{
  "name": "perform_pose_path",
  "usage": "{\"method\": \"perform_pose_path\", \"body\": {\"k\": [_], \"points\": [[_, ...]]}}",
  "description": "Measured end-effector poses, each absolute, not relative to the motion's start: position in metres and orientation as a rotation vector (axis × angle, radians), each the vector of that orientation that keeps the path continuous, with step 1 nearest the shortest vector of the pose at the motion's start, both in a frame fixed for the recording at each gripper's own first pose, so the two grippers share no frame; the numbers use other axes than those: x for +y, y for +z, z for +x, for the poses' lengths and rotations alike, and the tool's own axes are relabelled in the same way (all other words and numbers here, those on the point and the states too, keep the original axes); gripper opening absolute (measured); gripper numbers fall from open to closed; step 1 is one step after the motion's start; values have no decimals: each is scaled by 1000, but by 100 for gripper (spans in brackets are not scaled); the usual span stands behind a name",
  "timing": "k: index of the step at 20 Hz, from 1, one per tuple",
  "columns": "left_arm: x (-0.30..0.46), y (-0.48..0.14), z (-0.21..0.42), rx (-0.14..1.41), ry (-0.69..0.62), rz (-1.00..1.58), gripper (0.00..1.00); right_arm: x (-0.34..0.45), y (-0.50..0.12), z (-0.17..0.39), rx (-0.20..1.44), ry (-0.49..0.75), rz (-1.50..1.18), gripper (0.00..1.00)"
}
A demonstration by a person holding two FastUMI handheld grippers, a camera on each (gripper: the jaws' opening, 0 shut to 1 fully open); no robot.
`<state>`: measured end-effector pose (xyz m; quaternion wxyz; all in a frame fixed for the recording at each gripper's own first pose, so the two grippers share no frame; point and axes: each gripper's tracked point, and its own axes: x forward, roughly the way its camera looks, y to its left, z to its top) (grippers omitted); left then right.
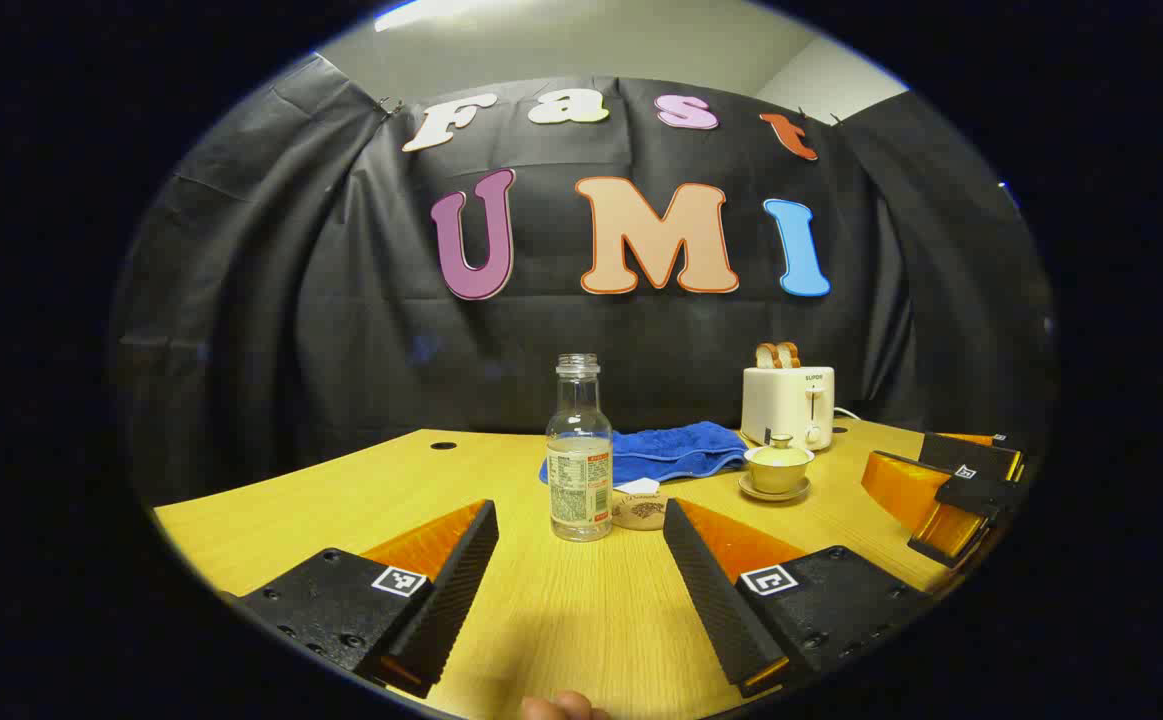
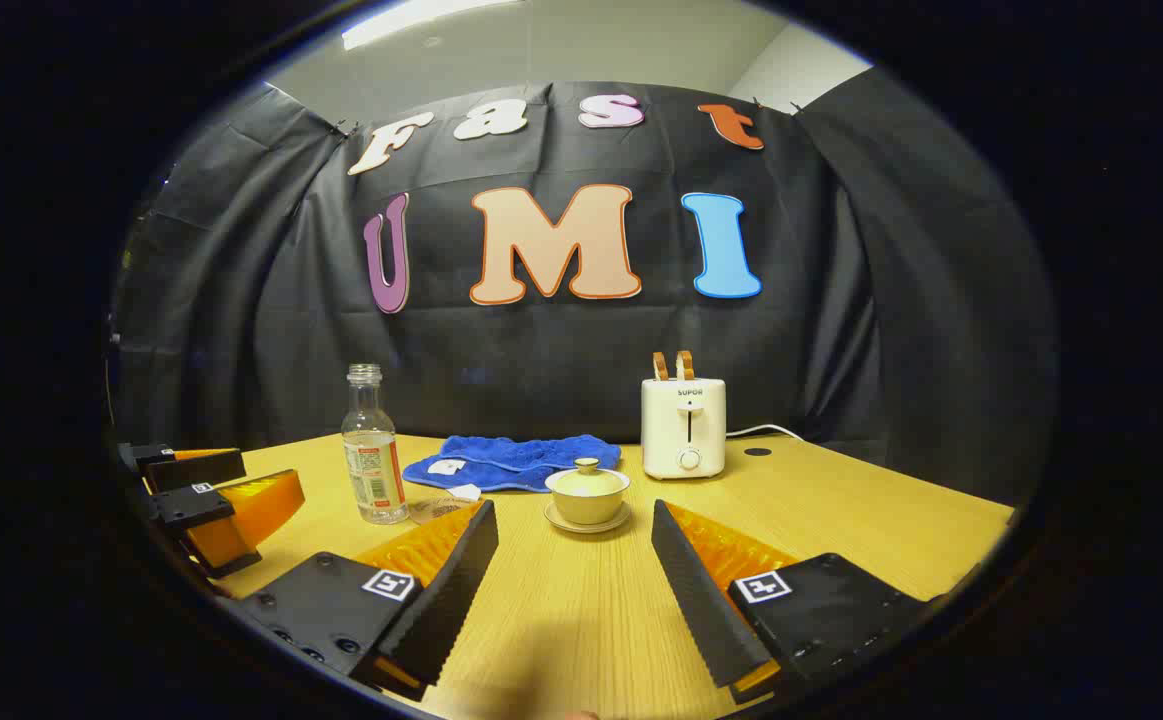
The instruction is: Open the teacup lid with one hand, grasp the water bottle and pour water into the teacup with the other hand; after pouring, place the water bottle on the coaster and then close the teacup lid.
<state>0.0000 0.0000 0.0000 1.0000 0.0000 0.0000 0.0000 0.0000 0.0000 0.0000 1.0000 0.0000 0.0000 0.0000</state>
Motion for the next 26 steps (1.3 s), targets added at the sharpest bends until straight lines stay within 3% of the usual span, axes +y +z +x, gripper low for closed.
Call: {"method": "perform_pose_path", "body": {"k": [5, 13, 14, 18, 19, 20, 26], "points": [[0, 0, 1, 0, 2, -1, 98, 0, 0, -1, 0, 0, 0, 96], [2, 0, 1, -1, 14, 2, 98, 0, 0, -2, 0, -1, 0, 100], [2, -1, 1, -1, 13, 1, 98, 0, 1, -2, 0, 0, -1, 96], [1, -2, 1, -1, 10, -1, 97, 0, 1, -3, 0, 0, -1, 96], [1, -2, 1, 0, 9, -1, 98, 0, 1, -3, 1, 0, -1, 100], [1, -1, 1, -1, 7, -1, 98, 0, 1, -2, 1, 0, -1, 96], [0, -2, 2, -2, 2, -1, 98, 0, 1, -4, 1, -1, -1, 96]]}}
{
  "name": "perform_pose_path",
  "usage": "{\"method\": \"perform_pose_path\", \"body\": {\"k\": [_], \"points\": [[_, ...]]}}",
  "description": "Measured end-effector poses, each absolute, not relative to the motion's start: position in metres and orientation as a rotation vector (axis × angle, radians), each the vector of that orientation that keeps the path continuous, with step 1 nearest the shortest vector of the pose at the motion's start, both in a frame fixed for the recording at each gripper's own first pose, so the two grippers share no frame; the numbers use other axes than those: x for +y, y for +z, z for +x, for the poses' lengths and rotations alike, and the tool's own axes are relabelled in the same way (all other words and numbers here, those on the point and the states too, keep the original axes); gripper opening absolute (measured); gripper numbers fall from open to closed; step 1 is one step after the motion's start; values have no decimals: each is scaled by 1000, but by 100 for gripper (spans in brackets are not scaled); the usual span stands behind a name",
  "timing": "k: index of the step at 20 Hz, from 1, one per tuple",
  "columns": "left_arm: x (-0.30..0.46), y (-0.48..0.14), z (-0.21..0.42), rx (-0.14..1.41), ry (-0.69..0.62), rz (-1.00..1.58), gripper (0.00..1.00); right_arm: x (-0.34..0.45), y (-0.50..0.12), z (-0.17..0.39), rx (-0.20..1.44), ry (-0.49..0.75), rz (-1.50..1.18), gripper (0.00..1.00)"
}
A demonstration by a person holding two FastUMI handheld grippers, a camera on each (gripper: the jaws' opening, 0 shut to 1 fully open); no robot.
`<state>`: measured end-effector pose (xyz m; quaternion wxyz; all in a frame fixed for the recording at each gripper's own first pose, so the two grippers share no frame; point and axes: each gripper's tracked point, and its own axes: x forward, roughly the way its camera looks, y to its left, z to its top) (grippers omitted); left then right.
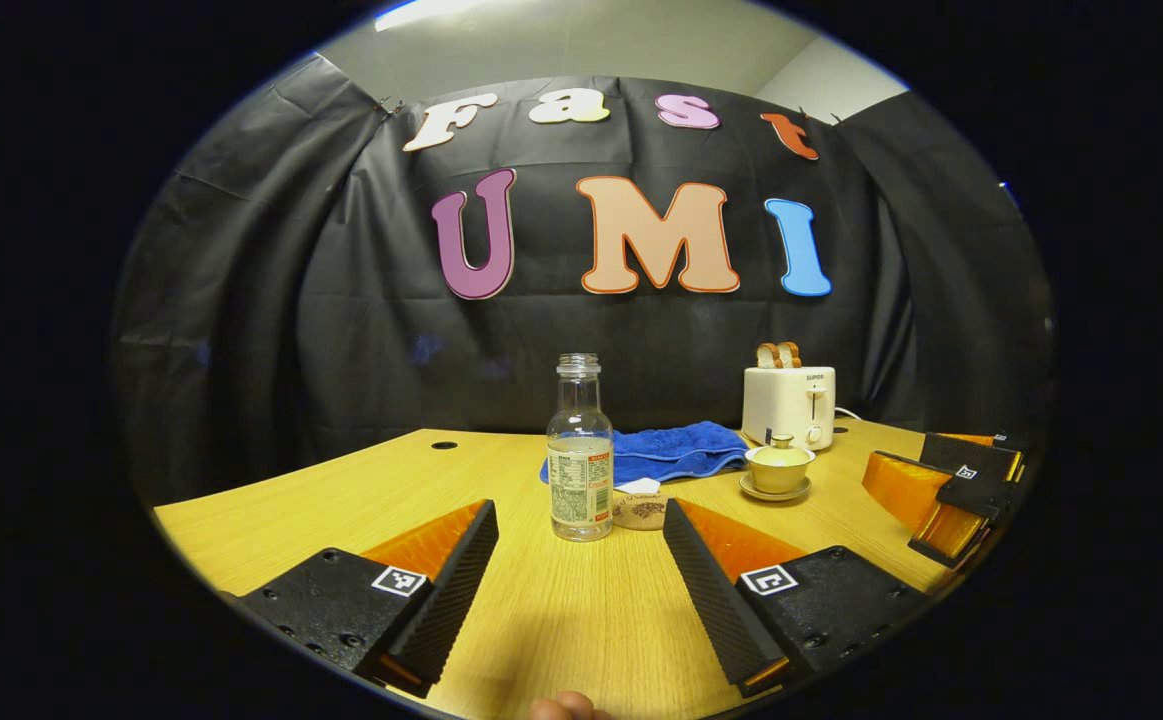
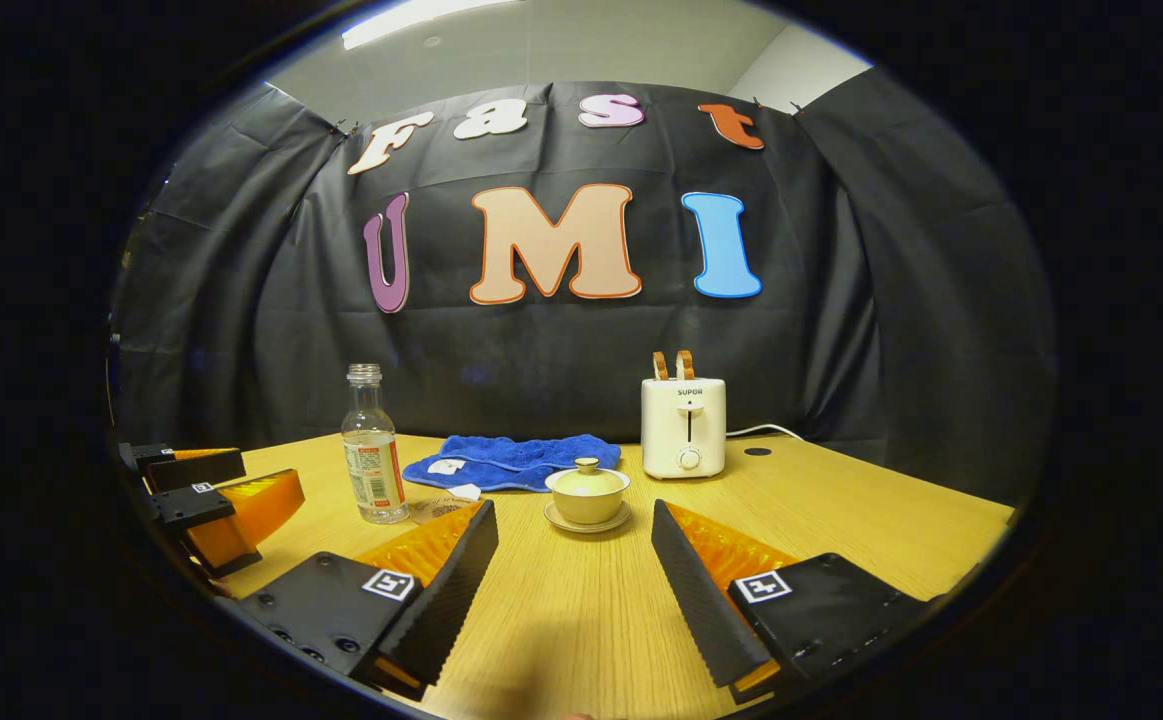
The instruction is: Open the teacup lid with one hand, grasp the water bottle and pour water into the teacup with the other hand; after pouring, place the water bottle on the coaster and then close the teacup lid.
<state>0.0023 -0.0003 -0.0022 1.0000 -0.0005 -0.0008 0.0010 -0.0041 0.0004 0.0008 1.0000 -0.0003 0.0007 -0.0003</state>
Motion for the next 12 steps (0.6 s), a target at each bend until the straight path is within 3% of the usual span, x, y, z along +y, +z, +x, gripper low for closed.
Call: {"method": "perform_pose_path", "body": {"k": [12], "points": [[-3, -2, 4, -4, -9, -1, 98, 1, 3, -5, 2, -2, 0, 98]]}}
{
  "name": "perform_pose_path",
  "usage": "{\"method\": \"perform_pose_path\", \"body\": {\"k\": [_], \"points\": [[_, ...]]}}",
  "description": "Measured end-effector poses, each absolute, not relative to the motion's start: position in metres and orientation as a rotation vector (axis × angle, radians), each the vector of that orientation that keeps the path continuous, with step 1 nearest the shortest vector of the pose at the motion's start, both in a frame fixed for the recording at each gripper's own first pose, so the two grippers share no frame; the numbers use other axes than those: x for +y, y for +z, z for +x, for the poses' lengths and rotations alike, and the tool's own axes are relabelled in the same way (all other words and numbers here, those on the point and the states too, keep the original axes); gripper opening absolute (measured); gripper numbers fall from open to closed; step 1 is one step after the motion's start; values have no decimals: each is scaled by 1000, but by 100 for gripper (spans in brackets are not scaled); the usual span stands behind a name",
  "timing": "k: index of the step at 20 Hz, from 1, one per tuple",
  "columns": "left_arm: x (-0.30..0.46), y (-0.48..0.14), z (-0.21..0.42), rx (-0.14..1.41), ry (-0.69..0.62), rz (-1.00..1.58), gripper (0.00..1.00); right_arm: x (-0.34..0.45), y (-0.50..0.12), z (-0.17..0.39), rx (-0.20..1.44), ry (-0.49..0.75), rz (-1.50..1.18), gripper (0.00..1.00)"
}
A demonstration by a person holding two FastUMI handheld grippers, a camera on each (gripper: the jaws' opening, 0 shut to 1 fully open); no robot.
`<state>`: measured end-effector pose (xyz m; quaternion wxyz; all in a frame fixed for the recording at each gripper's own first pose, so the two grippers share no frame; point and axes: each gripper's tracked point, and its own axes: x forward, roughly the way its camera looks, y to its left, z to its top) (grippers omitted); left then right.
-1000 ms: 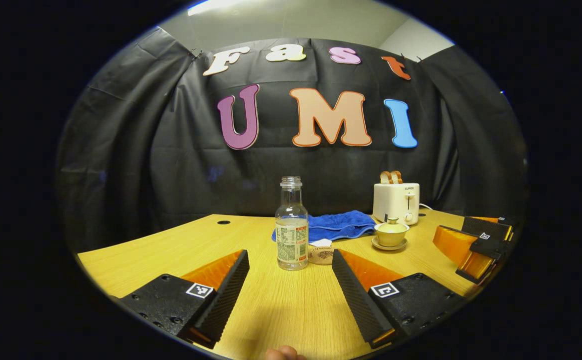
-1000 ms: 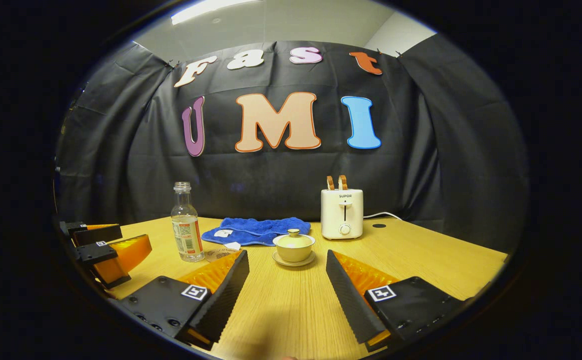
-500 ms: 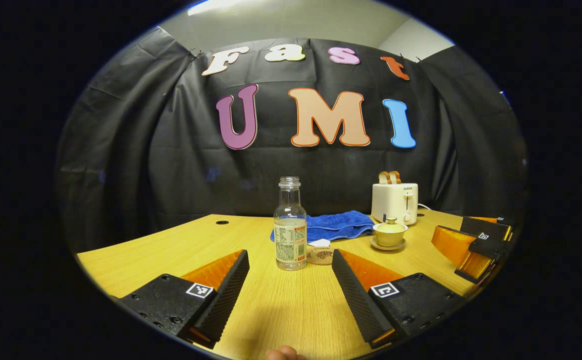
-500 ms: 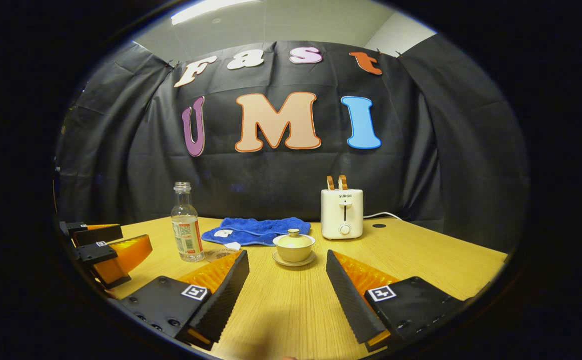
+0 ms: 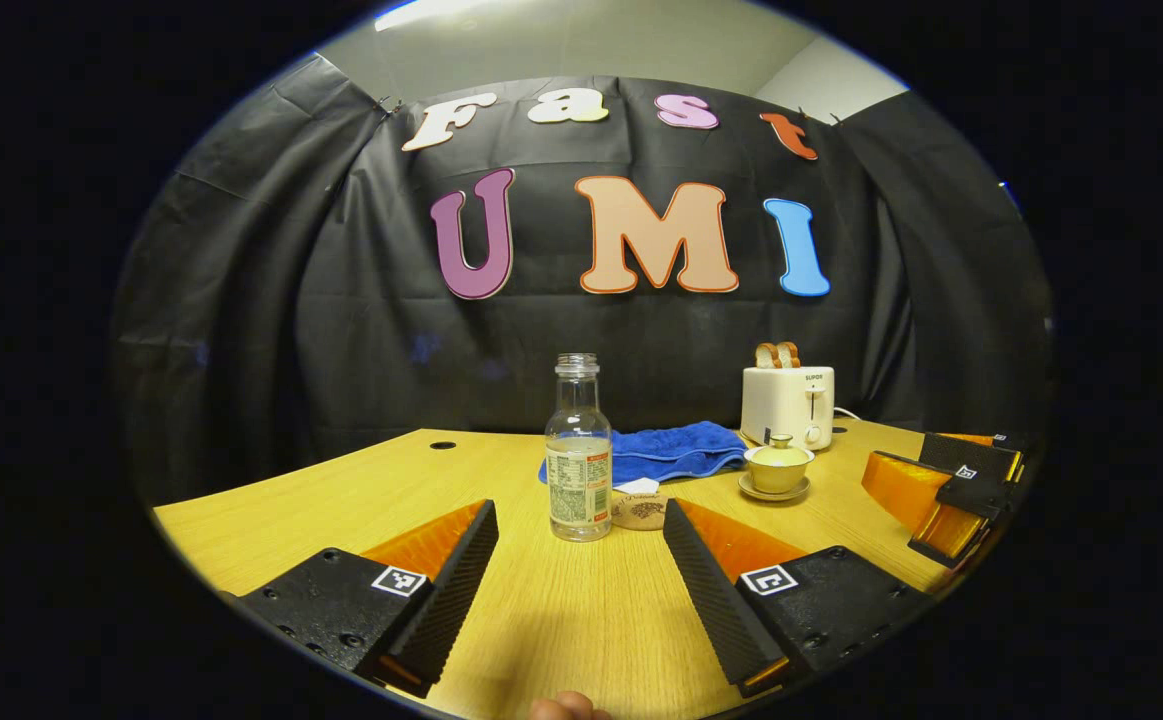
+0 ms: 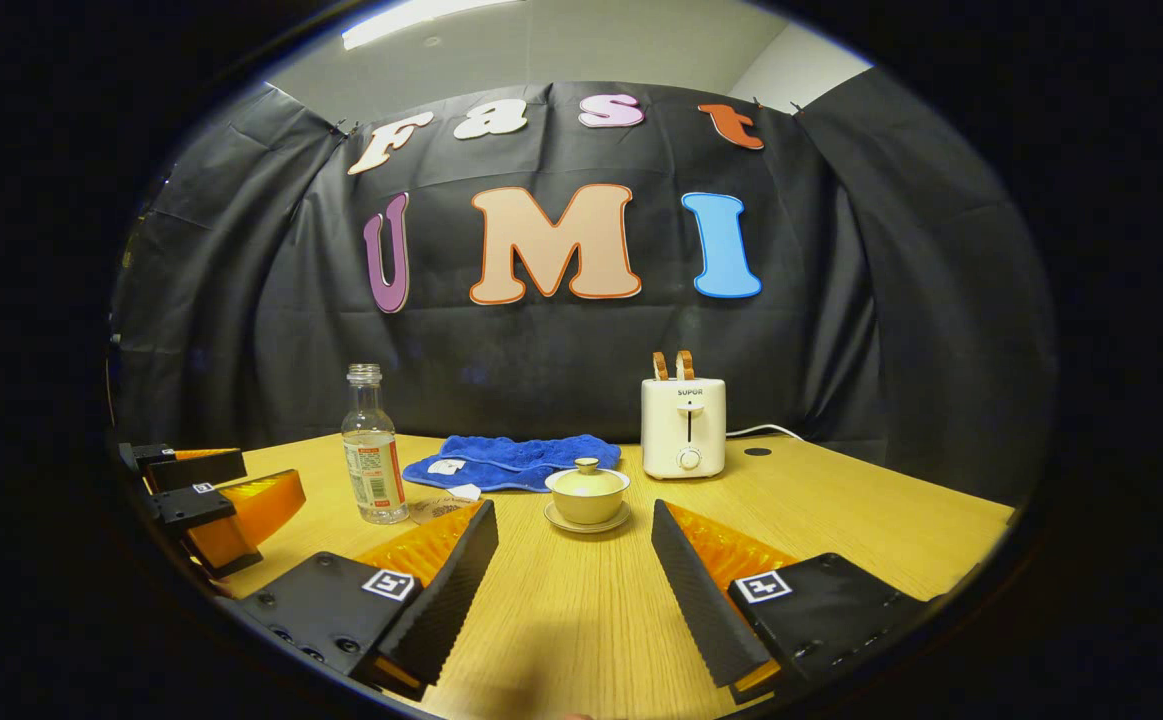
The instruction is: Open the teacup lid with one hand, grasp the water bottle and pour water into the teacup with the other hand; after pouring, place the water bottle on the coaster and then close the teacup lid.
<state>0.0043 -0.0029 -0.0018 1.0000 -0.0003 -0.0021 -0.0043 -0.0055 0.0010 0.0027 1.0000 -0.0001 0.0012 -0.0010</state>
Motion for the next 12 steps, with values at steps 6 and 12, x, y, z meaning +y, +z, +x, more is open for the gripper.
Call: {"method": "perform_pose_path", "body": {"k": [6, 12], "points": [[1, -1, 26, -7, -5, 0, 97, 1, 3, -6, 3, -2, 0, 100], [5, -3, 80, 0, -6, 2, 97, 3, 3, -6, 4, -3, 0, 96]]}}
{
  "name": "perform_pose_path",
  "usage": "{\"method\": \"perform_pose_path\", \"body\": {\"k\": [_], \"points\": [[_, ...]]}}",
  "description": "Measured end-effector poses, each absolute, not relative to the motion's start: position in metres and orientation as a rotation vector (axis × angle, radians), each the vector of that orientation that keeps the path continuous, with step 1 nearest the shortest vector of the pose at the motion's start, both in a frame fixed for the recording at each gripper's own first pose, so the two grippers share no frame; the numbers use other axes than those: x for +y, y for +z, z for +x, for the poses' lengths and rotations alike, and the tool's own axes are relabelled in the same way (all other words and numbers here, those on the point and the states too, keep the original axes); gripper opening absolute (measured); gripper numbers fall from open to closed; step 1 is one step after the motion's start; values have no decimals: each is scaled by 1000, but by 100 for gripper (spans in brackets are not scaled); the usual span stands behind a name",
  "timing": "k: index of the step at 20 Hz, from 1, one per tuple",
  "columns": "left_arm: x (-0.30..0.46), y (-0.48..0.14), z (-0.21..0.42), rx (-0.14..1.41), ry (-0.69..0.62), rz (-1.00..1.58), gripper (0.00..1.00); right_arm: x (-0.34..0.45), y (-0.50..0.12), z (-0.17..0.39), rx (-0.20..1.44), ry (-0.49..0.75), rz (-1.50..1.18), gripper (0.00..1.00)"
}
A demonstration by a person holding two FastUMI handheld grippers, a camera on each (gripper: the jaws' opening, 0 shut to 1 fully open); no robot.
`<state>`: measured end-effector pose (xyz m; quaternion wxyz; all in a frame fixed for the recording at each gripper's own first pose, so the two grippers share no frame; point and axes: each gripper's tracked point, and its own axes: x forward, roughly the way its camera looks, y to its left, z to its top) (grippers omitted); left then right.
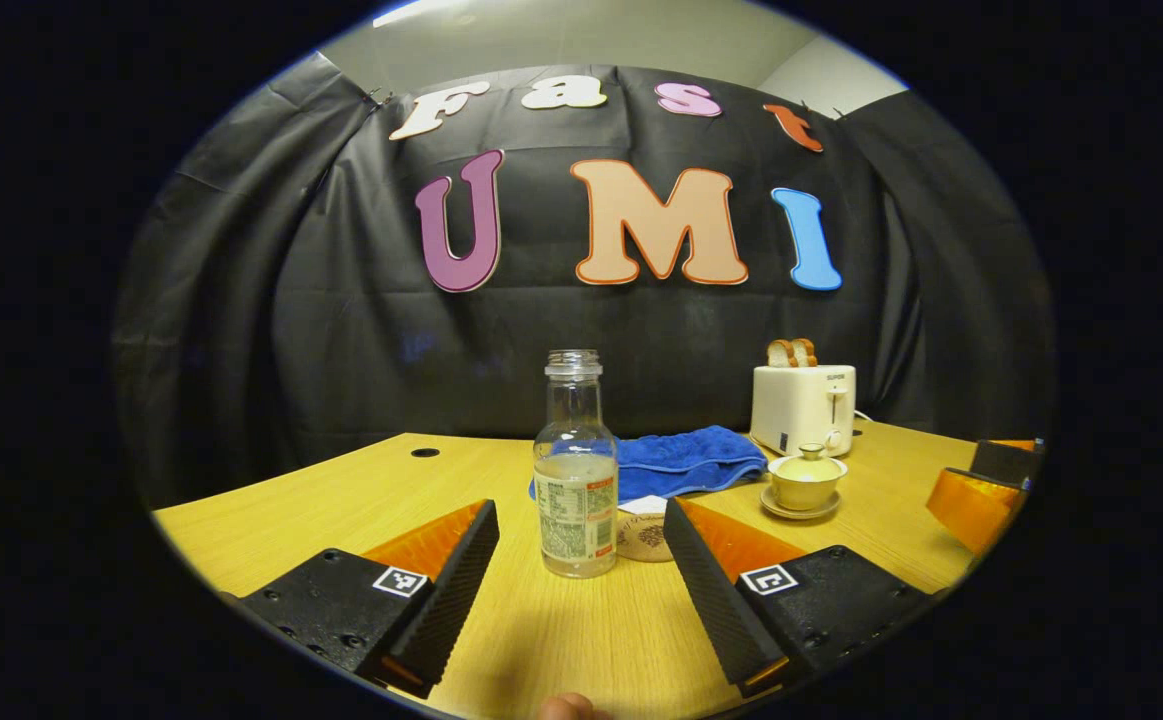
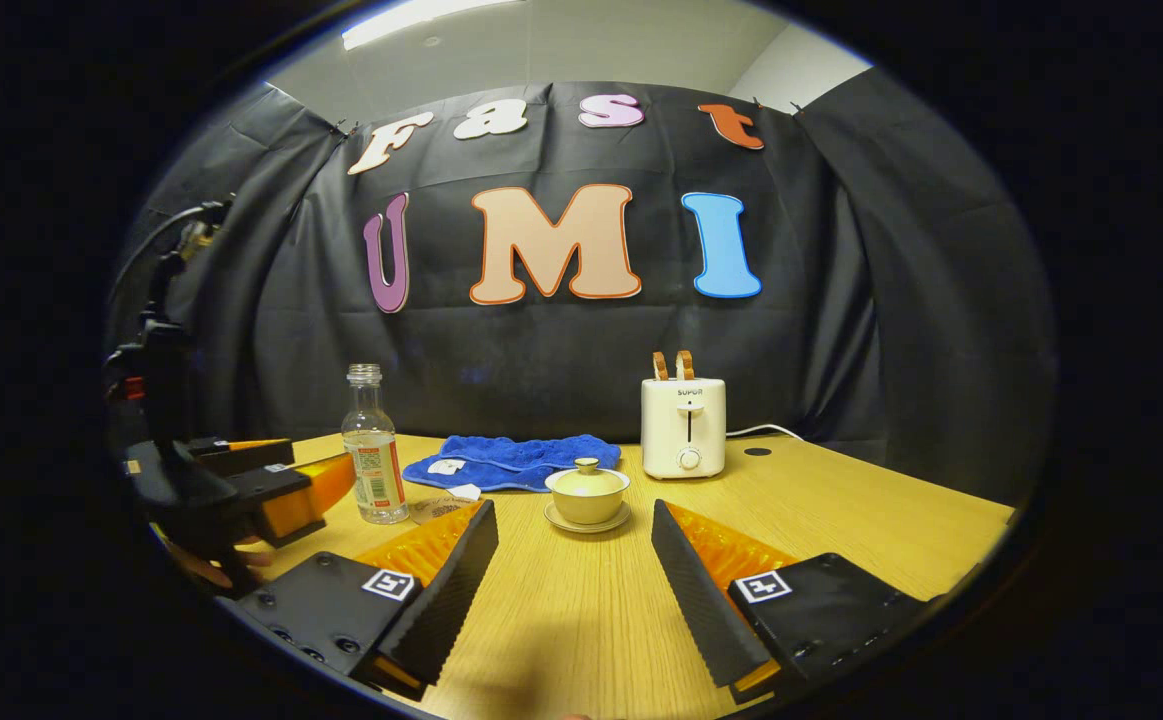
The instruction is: Open the teacup lid with one hand, grasp the water bottle and pour water into the teacup with the other hand; after pouring, place the water bottle on the coaster and then close the teacup lid.
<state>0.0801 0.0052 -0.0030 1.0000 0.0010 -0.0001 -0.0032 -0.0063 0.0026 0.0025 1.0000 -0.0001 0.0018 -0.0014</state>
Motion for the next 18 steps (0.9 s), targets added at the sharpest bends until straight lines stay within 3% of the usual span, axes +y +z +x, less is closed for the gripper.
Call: {"method": "perform_pose_path", "body": {"k": [1, 8, 12, 13, 14, 16, 18], "points": [[6, -4, 88, 4, -2, 0, 97, 2, 2, -7, 4, -3, 0, 99], [7, -6, 104, 6, 6, -5, 97, 3, 3, 7, 2, 10, 0, 95], [5, -4, 92, -2, -8, -5, 98, 1, -1, 61, 9, 7, 0, 99], [5, -4, 92, -1, -11, -7, 97, 4, -3, 77, 12, 14, -4, 94], [5, -4, 90, -1, -12, -6, 98, 4, -3, 92, 16, 7, -14, 99], [5, -4, 91, 0, -12, -7, 98, 4, -6, 119, 21, -8, -40, 99], [5, -4, 91, 1, -12, -7, 98, 7, -6, 144, 29, -23, -65, 94]]}}
